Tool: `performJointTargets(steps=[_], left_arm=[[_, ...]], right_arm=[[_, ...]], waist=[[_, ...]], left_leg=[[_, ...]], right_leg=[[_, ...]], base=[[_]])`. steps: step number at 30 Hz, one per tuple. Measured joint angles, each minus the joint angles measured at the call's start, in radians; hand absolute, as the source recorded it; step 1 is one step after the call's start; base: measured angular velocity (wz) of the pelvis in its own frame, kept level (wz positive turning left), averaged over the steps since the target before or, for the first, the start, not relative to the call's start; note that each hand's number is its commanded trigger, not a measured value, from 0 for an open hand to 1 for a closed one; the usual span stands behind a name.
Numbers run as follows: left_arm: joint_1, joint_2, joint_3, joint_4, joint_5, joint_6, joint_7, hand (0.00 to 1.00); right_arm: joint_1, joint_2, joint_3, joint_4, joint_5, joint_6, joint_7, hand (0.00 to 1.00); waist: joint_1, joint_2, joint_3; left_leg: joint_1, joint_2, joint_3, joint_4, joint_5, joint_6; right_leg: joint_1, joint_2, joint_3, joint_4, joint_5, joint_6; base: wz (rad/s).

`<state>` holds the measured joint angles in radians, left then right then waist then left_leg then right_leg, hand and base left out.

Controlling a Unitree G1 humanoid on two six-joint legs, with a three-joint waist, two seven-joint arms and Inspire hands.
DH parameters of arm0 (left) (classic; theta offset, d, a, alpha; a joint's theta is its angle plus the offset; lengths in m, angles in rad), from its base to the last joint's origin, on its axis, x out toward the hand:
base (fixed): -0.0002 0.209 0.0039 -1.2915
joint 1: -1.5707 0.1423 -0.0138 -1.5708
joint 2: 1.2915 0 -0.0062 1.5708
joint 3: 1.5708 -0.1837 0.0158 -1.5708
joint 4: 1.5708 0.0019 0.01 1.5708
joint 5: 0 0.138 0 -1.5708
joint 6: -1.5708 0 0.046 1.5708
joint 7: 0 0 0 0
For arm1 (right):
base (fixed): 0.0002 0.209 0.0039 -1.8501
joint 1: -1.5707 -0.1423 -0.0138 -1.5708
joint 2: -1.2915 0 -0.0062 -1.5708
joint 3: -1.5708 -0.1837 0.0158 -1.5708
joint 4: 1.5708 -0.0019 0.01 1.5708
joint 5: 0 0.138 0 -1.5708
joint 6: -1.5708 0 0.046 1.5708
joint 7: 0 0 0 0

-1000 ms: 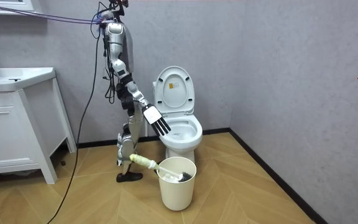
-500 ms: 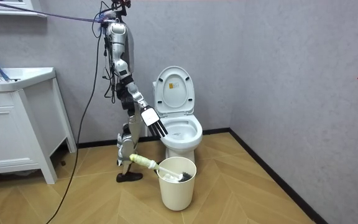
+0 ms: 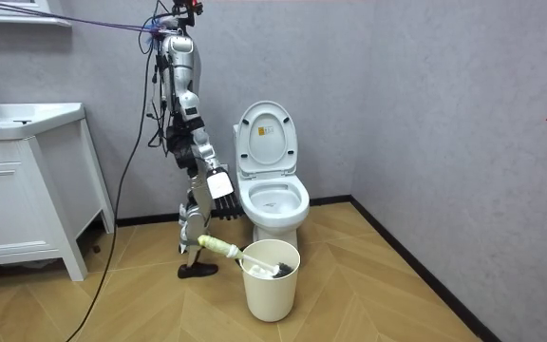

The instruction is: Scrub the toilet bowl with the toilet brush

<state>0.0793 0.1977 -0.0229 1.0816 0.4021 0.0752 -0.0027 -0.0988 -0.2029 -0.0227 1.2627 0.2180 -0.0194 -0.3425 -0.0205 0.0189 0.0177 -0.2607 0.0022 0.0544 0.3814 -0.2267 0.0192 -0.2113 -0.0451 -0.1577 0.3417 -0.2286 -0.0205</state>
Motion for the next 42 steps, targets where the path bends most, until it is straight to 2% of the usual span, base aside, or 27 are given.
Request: performJointTargets(steps=[7,8,10,13,15,18,22,25,27,34,37,42], left_arm=[[-0.097,0.008,-0.034,0.000,-0.057,-0.014,0.061,0.00],[-0.122,0.008,-0.045,0.000,-0.061,-0.014,0.075,0.00],[-0.160,0.007,-0.065,-0.002,-0.085,-0.017,0.099,0.00],[-0.208,0.005,-0.082,-0.004,-0.132,-0.030,0.149,0.00],[-0.237,0.003,-0.096,-0.011,-0.137,-0.035,0.193,0.00],[-0.260,0.003,-0.105,-0.056,-0.138,-0.043,0.234,0.00],[-0.290,0.000,-0.130,-0.094,-0.138,-0.048,0.249,0.00],[-0.319,0.001,-0.148,-0.139,-0.138,-0.052,0.277,0.00],[-0.345,0.001,-0.171,-0.164,-0.147,-0.057,0.294,0.00],[-0.366,0.008,-0.210,-0.237,-0.174,-0.062,0.299,0.00],[-0.368,0.009,-0.229,-0.250,-0.174,-0.062,0.299,0.00],[-0.379,0.012,-0.278,-0.255,-0.175,-0.062,0.300,0.00]], right_arm=[[-0.140,-0.020,-0.001,0.096,0.054,0.023,0.008,0.00],[-0.162,-0.027,0.001,0.101,0.073,0.026,0.007,0.00],[-0.184,-0.036,0.002,0.101,0.091,0.027,0.006,0.00],[-0.219,-0.048,0.002,0.101,0.095,0.025,0.005,0.00],[-0.236,-0.059,0.001,0.100,0.099,0.025,0.005,0.00],[-0.251,-0.072,0.002,0.098,0.124,0.026,0.005,0.00],[-0.276,-0.093,0.001,0.098,0.141,0.036,0.005,0.00],[-0.306,-0.125,0.003,0.099,0.151,0.041,0.000,0.00],[-0.325,-0.151,0.021,0.098,0.156,0.042,-0.009,0.00],[-0.334,-0.173,0.043,0.098,0.162,0.047,-0.026,0.00],[-0.334,-0.175,0.049,0.097,0.183,0.065,-0.027,0.00],[-0.334,-0.190,0.106,0.097,0.208,0.065,-0.026,0.00]], waist=[[0.008,-0.005,0.0039],[0.021,-0.004,0.0057],[0.033,-0.010,0.0095],[0.034,-0.010,0.0108],[0.033,-0.011,0.0128],[0.032,-0.019,0.0203],[0.030,-0.020,0.0229],[0.031,-0.017,0.0277],[0.032,-0.013,0.0358],[0.037,-0.016,0.0384],[0.040,-0.016,0.0384],[0.040,-0.017,0.0394]], left_leg=[[-0.173,-0.002,-0.003,0.075,0.008,0.014],[-0.205,0.000,0.001,0.087,0.009,0.017],[-0.243,0.002,0.005,0.090,0.014,0.021],[-0.317,-0.001,0.015,0.104,0.023,0.027],[-0.367,-0.013,0.017,0.120,0.029,0.029],[-0.425,-0.015,0.020,0.138,0.029,0.029],[-0.497,-0.014,0.019,0.170,0.028,0.031],[-0.572,-0.014,0.018,0.217,0.024,0.036],[-0.611,-0.015,0.012,0.247,0.020,0.039],[-0.702,-0.014,0.012,0.323,0.005,0.046],[-0.729,-0.014,0.013,0.355,-0.006,0.050],[-0.766,-0.016,0.015,0.402,-0.016,0.059]], right_leg=[[-0.177,-0.007,-0.006,0.091,0.002,-0.003],[-0.209,-0.008,-0.004,0.102,0.006,-0.004],[-0.258,-0.010,0.003,0.126,0.009,-0.005],[-0.344,-0.021,0.008,0.163,0.009,-0.004],[-0.404,-0.027,0.014,0.193,0.009,-0.004],[-0.470,-0.038,0.016,0.233,0.002,-0.007],[-0.541,-0.042,0.016,0.264,-0.002,-0.007],[-0.609,-0.042,0.019,0.300,-0.003,-0.009],[-0.641,-0.044,0.018,0.323,-0.008,-0.008],[-0.732,-0.058,0.018,0.400,-0.026,-0.008],[-0.756,-0.061,0.019,0.430,-0.035,-0.006],[-0.792,-0.072,0.019,0.479,-0.048,-0.002]], base=[[0.04],[-0.11],[-0.10],[-0.01],[0.00],[0.00],[0.02],[0.01],[0.07],[0.02],[0.00],[0.03]])
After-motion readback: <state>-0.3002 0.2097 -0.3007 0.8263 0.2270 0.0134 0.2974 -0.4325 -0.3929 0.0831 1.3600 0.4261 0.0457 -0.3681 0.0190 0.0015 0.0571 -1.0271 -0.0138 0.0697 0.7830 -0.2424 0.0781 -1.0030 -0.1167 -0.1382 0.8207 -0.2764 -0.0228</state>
